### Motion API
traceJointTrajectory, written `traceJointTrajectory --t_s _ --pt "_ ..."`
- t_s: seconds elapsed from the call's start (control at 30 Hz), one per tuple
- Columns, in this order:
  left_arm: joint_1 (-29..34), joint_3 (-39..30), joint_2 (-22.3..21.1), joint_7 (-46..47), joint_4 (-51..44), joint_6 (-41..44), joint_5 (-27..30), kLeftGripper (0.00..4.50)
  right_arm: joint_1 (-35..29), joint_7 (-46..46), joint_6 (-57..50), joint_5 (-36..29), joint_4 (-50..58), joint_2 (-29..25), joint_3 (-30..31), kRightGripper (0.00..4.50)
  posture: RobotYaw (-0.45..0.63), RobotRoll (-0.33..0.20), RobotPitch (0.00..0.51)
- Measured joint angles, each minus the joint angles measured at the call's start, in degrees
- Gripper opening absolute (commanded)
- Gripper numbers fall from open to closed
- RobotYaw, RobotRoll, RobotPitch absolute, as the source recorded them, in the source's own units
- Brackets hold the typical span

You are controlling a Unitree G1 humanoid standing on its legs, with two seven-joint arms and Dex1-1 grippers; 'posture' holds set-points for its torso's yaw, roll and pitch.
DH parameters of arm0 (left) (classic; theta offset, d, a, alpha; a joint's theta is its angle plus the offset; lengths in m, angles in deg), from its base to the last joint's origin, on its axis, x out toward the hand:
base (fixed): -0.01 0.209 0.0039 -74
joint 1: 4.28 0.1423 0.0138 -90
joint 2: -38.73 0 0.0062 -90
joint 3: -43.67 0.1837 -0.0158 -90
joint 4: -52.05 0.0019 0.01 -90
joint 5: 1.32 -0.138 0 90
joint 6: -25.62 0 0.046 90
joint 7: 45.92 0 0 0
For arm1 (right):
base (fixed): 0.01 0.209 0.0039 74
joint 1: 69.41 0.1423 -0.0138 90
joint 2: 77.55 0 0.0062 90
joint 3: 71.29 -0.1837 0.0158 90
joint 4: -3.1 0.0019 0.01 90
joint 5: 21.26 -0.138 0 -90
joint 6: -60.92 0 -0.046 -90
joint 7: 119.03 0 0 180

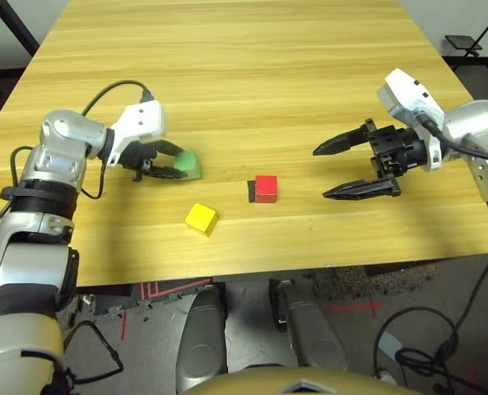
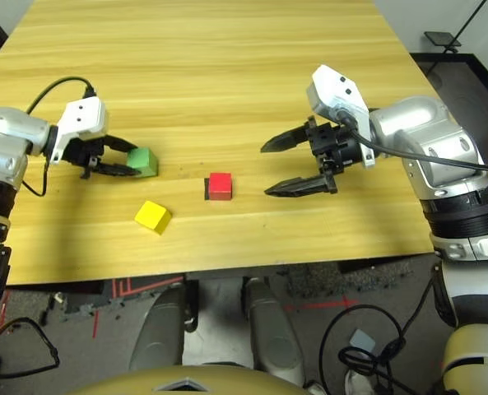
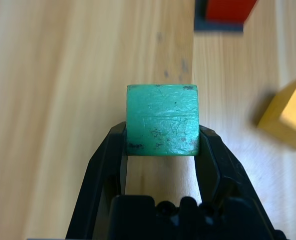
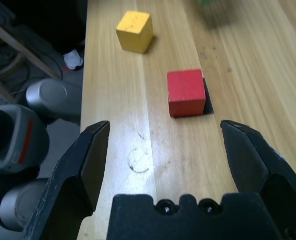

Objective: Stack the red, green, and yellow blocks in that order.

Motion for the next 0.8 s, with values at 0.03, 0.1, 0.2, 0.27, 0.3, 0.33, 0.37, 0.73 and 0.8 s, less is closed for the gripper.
traceJointTrajectory --t_s 0.03,0.1,0.2,0.27,0.3,0.33,0.37,0.73,0.8 --pt "0.0 0.2 0.0 0.2 -2.9 3.4 0.4 2.03 -0.2 0.0 0.7 0.4 -0.6 0.0 0.0 4.5 -0.05 -0.106 0.199" --pt "-0.5 0.8 0.3 0.8 -9.0 10.8 1.3 2.03 -1.1 0.0 2.0 1.1 -1.1 0.0 0.0 4.5 -0.05 -0.106 0.199" --pt "-4.7 3.1 2.0 2.2 -17.1 20.2 1.8 2.03 -2.3 0.2 3.7 2.3 -2.5 0.4 0.2 4.5 -0.04 -0.089 0.199" --pt "-7.0 4.5 3.6 3.2 -19.7 23.3 2.0 2.03 -2.5 0.4 4.6 3.0 -2.9 0.8 0.2 4.5 -0.04 -0.083 0.199" --pt "-7.6 5.2 4.2 3.5 -20.4 24.3 2.1 2.03 -2.6 0.5 5.0 3.1 -2.9 0.9 0.2 4.5 -0.04 -0.081 0.199" --pt "-8.1 6.1 5.1 4.1 -20.7 25.2 2.0 2.03 -2.6 0.6 5.4 3.2 -3.0 1.1 0.2 4.5 -0.04 -0.079 0.2" --pt "-8.7 7.1 6.1 4.7 -20.8 26.0 2.0 2.03 -2.6 0.7 5.7 3.5 -3.2 1.2 0.2 4.5 -0.05 -0.076 0.2" --pt "-4.5 13.9 8.5 8.0 -25.0 29.7 2.2 2.03 -4.1 1.8 6.2 4.2 -2.7 2.4 0.3 4.5 -0.08 -0.06 0.209" --pt "-3.9 14.4 8.6 8.5 -25.0 29.8 2.2 2.03 -4.3 2.1 6.1 4.2 -2.7 2.5 0.3 4.5 -0.08 -0.059 0.212"
